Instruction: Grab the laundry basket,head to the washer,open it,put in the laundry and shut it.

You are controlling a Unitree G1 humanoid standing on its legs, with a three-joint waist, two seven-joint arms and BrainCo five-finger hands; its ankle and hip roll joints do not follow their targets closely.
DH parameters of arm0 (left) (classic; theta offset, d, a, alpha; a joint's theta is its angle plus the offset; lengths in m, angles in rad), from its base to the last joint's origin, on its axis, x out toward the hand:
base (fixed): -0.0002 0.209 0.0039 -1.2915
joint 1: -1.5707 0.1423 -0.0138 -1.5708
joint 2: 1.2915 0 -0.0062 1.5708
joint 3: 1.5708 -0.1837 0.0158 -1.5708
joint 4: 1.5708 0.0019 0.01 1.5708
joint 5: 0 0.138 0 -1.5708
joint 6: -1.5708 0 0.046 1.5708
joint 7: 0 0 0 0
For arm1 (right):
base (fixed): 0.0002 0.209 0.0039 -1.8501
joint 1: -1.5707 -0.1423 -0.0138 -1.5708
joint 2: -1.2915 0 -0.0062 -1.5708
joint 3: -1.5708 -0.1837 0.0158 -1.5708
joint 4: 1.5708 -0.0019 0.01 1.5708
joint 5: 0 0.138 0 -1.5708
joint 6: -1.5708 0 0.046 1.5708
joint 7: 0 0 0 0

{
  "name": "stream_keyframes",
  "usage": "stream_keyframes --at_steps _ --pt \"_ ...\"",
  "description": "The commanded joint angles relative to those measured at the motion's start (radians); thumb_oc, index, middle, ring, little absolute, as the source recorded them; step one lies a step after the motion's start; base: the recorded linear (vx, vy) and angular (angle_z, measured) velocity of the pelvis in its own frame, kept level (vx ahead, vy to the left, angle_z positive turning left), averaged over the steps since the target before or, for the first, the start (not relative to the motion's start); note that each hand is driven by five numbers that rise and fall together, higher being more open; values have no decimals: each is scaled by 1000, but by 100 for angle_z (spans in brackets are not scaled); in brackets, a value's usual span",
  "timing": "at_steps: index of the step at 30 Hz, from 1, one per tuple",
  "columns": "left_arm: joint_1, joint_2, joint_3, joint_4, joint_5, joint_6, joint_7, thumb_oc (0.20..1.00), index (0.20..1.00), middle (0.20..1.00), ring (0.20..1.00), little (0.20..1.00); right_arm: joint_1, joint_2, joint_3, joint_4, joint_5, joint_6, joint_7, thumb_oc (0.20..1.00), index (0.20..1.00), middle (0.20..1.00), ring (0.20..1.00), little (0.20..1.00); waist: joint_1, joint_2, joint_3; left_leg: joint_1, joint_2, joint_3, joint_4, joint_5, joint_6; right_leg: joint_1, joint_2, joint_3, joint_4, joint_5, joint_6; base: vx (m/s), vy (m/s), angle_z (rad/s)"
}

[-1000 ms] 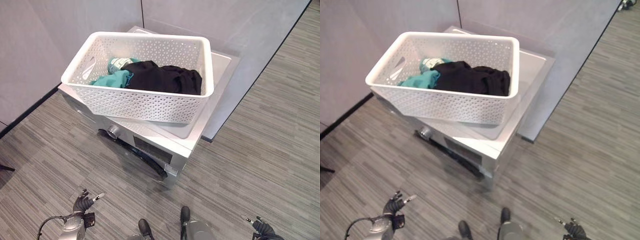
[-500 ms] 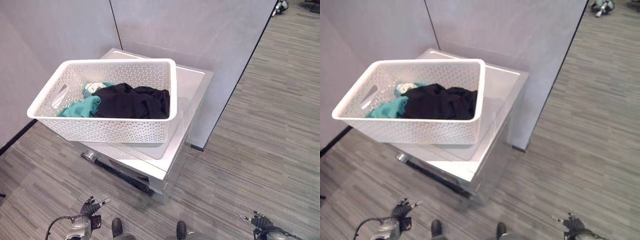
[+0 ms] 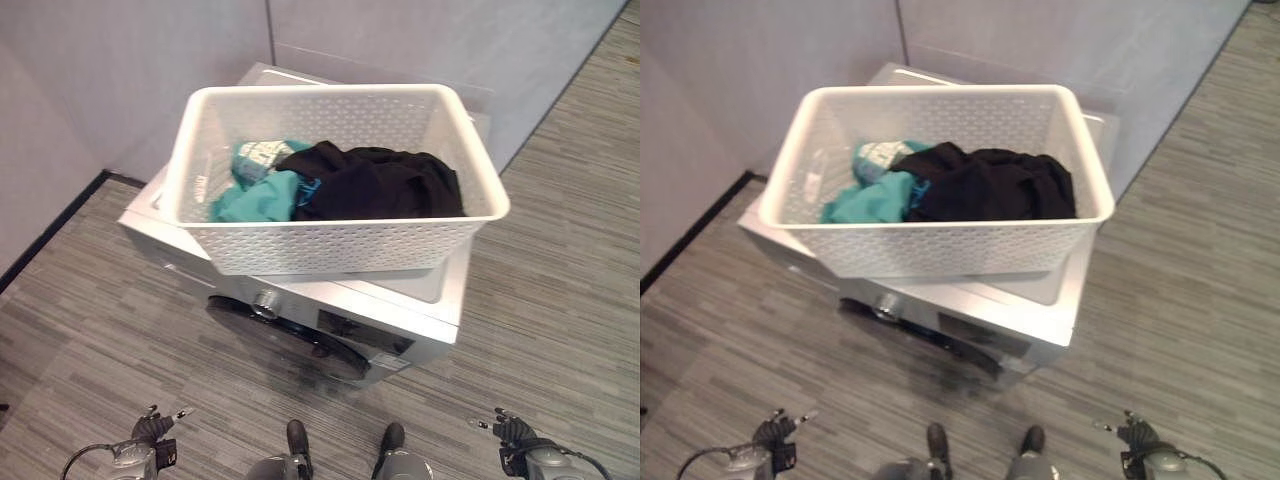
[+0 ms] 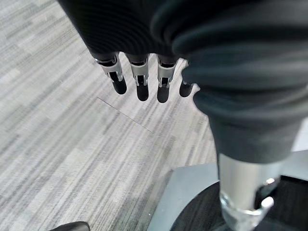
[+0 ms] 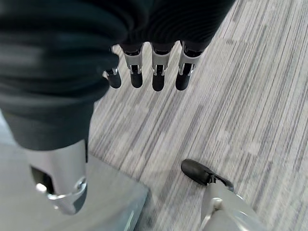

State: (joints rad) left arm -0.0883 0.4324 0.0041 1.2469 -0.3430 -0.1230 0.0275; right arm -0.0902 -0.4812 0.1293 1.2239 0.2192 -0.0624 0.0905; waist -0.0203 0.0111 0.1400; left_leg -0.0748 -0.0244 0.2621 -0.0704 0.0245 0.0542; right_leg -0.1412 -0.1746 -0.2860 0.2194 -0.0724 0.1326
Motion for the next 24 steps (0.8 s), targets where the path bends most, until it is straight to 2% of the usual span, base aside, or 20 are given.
stream_keyframes --at_steps 1,2,3,4,5,6,7,9,10,11,12,13,15,16,18,21,22,24 --pt "-25 62 51 20 26 -3 -10 1000 1000 1000 1000 1000 -27 -35 41 34 -22 -5 2 1000 1000 1000 1000 1000 6 -43 -20 -76 39 2 100 -4 -67 80 136 29 -64 -1 -22 5 78 -11" --pt "-26 72 49 29 48 8 -20 1000 1000 1000 1000 1000 -21 -32 58 44 -31 -5 2 1000 1000 1000 1000 1000 18 -61 -30 -70 18 -3 74 15 -70 82 192 60 -72 -16 -31 -13 33 -4" --pt "-30 68 48 27 52 7 -20 1000 1000 1000 1000 1000 -27 -36 67 35 -35 -3 4 1000 1000 1000 1000 1000 24 -62 -31 -69 18 2 59 32 -74 82 190 52 -118 -7 -58 -5 17 -5" --pt "-30 64 44 30 68 10 -23 1000 1000 1000 1000 1000 -22 -34 71 32 -35 -3 7 1000 1000 1000 1000 1000 20 -66 -27 -58 14 -5 60 31 -74 98 188 62 -141 -4 -68 -14 -26 4" --pt "-30 64 44 30 68 10 -23 1000 1000 1000 1000 1000 -22 -34 71 32 -35 -3 7 1000 1000 1000 1000 1000 20 -66 -27 -58 14 -5 60 31 -74 99 188 62 -142 -4 -68 9 -49 -2" --pt "-34 54 38 27 67 15 -23 1000 1000 1000 1000 1000 -22 -42 81 30 -42 -2 5 1000 1000 1000 1000 1000 18 -65 -30 -70 8 -14 82 23 -76 118 199 97 -195 8 -71 -14 -47 20" --pt "-31 47 35 20 60 16 -28 1000 1000 1000 1000 1000 -27 -50 91 27 -55 1 11 1000 1000 1000 1000 1000 22 -62 -33 -85 5 -16 103 17 -74 124 197 95 -225 20 -74 -37 -58 23" --pt "-30 30 22 7 56 12 -34 1000 1000 1000 1000 1000 -28 -76 100 13 -71 2 15 1000 1000 1000 1000 1000 22 -59 -13 -132 -2 -39 244 1 -80 133 186 103 -246 31 -83 -75 -25 18" --pt "-34 23 12 4 55 10 -37 1000 1000 1000 1000 1000 -37 -89 105 7 -77 3 18 1000 1000 1000 1000 1000 28 -57 1 -157 -12 -84 302 2 -93 134 182 107 -254 37 -87 -64 -6 18" --pt "-35 23 12 4 55 10 -37 1000 1000 1000 1000 1000 -38 -89 105 7 -77 3 19 1000 1000 1000 1000 1000 27 -57 -1 -160 -12 -85 301 5 -94 131 182 106 -254 38 -88 -55 21 25" --pt "-37 16 5 -4 49 11 -37 1000 1000 1000 1000 1000 -44 -101 110 -3 -84 4 18 1000 1000 1000 1000 1000 32 -54 10 -170 -22 -118 323 1 -105 137 178 111 -256 40 -88 -37 43 13" --pt "-40 9 4 -4 44 10 -35 1000 1000 1000 1000 1000 -47 -107 114 0 -93 5 17 1000 1000 1000 1000 1000 26 -50 9 -174 -4 -119 314 -1 -107 136 171 109 -259 41 -85 -44 78 -2" --pt "-38 -5 -7 -11 42 8 -32 1000 1000 1000 1000 1000 -34 -110 106 -7 -104 4 9 1000 1000 1000 1000 1000 6 -57 6 -181 84 -76 294 3 -110 134 137 99 -254 39 -74 12 156 -7" --pt "-28 -6 -11 -17 42 0 -26 1000 1000 1000 1000 1000 -17 -109 102 -36 -106 -1 4 1000 1000 1000 1000 1000 4 -55 -2 -155 134 -108 230 23 -116 137 121 100 -251 32 -65 88 230 20" --pt "-25 -5 -13 -9 36 -2 -18 1000 1000 1000 1000 1000 7 -105 96 -70 -103 -7 6 1000 1000 1000 1000 1000 -12 -45 -16 -149 215 -107 160 97 -144 132 105 96 -246 22 -59 117 245 13" --pt "-20 -12 -19 9 28 -2 -12 1000 1000 1000 1000 1000 38 -103 82 -89 -93 -12 4 1000 1000 1000 1000 1000 -33 -19 -21 -107 303 -117 54 180 -187 147 89 107 -240 10 -44 162 366 -11" --pt "-18 -22 -35 20 35 2 -19 1000 1000 1000 1000 1000 37 -106 75 -72 -100 -8 1 1000 1000 1000 1000 1000 -32 -3 -24 -77 261 -172 64 132 -184 159 57 124 -236 16 -17 198 468 -8" --pt "-11 -19 -42 27 53 -3 -15 1000 1000 1000 1000 1000 49 -101 60 -64 -105 -3 3 1000 1000 1000 1000 1000 -47 3 -37 -68 232 -151 57 99 -185 160 27 134 -228 30 -3 150 372 -13"
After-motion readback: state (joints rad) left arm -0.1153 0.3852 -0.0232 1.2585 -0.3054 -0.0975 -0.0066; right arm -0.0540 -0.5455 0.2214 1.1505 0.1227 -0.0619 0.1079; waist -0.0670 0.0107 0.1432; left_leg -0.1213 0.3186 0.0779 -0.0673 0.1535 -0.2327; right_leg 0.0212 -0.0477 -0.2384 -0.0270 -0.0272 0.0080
